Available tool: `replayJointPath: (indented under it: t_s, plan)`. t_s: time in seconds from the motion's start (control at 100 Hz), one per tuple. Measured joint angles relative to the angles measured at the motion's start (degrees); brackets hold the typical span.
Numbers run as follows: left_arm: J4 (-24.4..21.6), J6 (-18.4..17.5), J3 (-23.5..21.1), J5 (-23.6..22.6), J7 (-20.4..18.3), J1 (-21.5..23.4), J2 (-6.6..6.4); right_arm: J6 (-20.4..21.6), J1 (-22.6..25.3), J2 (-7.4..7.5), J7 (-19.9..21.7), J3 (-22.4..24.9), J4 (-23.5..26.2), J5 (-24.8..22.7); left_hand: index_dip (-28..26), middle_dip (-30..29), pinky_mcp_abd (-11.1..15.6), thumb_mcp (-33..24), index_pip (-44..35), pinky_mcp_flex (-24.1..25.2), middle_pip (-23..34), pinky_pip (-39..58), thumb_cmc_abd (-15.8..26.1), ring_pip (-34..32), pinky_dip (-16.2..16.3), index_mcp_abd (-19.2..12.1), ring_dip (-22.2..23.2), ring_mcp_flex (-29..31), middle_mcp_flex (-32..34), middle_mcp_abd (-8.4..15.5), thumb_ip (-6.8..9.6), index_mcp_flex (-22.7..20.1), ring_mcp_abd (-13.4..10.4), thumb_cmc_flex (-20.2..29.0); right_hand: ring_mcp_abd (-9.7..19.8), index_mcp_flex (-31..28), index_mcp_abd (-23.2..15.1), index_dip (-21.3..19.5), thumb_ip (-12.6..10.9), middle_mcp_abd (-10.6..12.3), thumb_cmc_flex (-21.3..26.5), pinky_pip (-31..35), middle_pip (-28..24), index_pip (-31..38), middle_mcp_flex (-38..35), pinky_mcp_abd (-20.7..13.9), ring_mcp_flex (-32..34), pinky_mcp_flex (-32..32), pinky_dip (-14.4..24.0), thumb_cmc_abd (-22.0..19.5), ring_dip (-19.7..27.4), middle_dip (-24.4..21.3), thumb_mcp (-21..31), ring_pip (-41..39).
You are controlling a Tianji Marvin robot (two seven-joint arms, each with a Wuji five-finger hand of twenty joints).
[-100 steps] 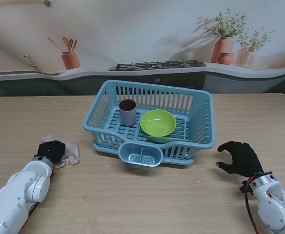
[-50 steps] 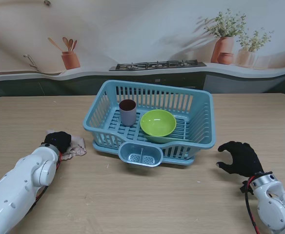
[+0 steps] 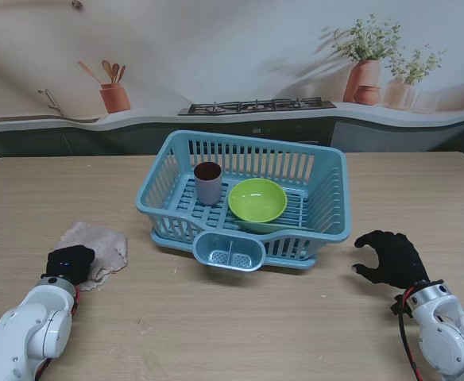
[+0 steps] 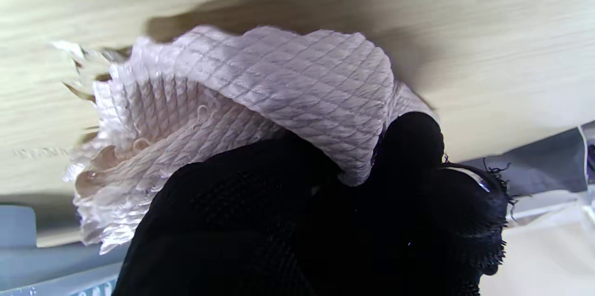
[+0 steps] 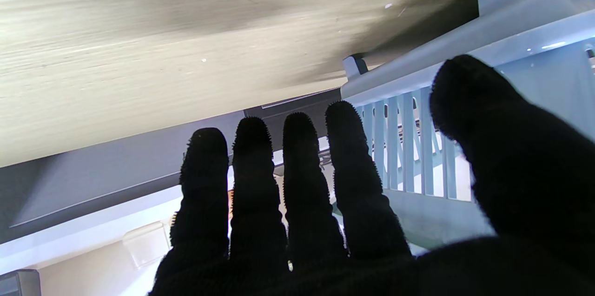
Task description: Clear dishes and wipe the table
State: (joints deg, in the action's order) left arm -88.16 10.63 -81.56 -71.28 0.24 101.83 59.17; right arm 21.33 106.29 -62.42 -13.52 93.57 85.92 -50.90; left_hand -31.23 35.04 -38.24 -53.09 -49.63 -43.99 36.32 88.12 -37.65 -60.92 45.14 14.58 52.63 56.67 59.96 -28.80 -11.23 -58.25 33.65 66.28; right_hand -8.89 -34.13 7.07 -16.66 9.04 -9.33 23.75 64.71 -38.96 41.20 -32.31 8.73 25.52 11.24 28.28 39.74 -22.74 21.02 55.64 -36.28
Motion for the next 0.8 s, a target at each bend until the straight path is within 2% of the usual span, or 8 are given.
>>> replayJointPath:
  t_s: [0.17, 0.33, 0.51, 0.66, 0.8]
  plan:
    - [-0.58, -0.23, -0.96, -0.52, 2.4, 2.13, 0.04, -0.15, 0.04, 0.0, 0.27, -0.09, 0.06, 0.04, -0.47, 0.0, 0.0, -0.1, -0.44, 0.0, 0.0, -0.01, 0.0, 0.0, 0.0, 0.16, -0.01, 0.0, 0.0, 0.0, 0.04, 0.02, 0.0, 0.0, 0.0, 0.0, 0.0, 0.0, 0.0, 0.0, 0.0, 0.0, 0.0, 0.0, 0.0, 0.0, 0.0, 0.0, 0.0, 0.0, 0.0, 0.0, 0.0, 0.0]
    - [2.11, -2.38, -0.66, -0.15, 5.61, 0.99, 0.05, -0.08, 0.04, 0.0, 0.27, -0.07, 0.06, -0.06, -3.46, 0.0, 0.0, -1.05, -4.43, 0.08, 0.0, -0.01, -0.31, 0.0, 0.0, 0.37, -0.01, -0.02, 0.0, 0.0, 0.04, -0.94, 0.0, 0.13, 0.0, 0.0, 0.0, 0.0, 0.0, 0.0, 0.0, 0.0, 0.0, 0.0, 0.0, 0.0, 0.0, 0.0, 0.0, 0.0, 0.0, 0.0, 0.0, 0.0]
    - [5.08, -2.59, 1.43, 0.15, 2.76, -3.82, -0.26, 0.12, -0.01, 0.02, 0.26, -0.02, 0.01, -0.16, -3.96, 0.0, 0.0, -1.08, -5.85, 0.25, 0.0, -0.01, -0.32, 0.0, 0.0, 0.29, -0.02, -0.09, 0.0, 0.0, 0.04, -0.99, 0.0, 0.44, 0.0, 0.0, 0.0, 0.0, 0.0, 0.0, 0.0, 0.0, 0.0, 0.0, 0.0, 0.0, 0.0, 0.0, 0.0, 0.0, 0.0, 0.0, 0.0, 0.0]
    - [9.71, -5.33, 3.52, 0.74, 2.74, -9.17, -0.6, 0.11, -0.02, 0.03, 0.17, -0.02, 0.0, -0.24, -3.96, 0.0, 0.0, -0.92, -5.4, 0.41, 0.0, -0.01, -0.31, 0.02, 0.0, -0.01, -0.02, -0.18, -0.05, 0.0, 0.04, -0.99, 0.0, 0.44, 0.0, 0.0, 0.0, 0.0, 0.0, 0.0, 0.0, 0.0, 0.0, 0.0, 0.0, 0.0, 0.0, 0.0, 0.0, 0.0, 0.0, 0.0, 0.0, 0.0]
    - [12.69, -6.1, 6.26, 2.31, 1.62, -13.8, -0.98, 0.09, 0.0, 0.03, 0.12, -0.03, 0.01, -0.31, -3.01, 0.0, 0.02, 0.13, -1.83, 4.24, -0.05, -0.72, 0.41, 0.86, 0.0, -1.15, -0.58, -3.21, -1.95, 0.1, 0.04, -0.96, 0.0, 0.4, 0.0, 0.0, 0.0, 0.0, 0.0, 0.0, 0.0, 0.0, 0.0, 0.0, 0.0, 0.0, 0.0, 0.0, 0.01, 0.0, 0.0, 0.0, 0.0, 0.0]
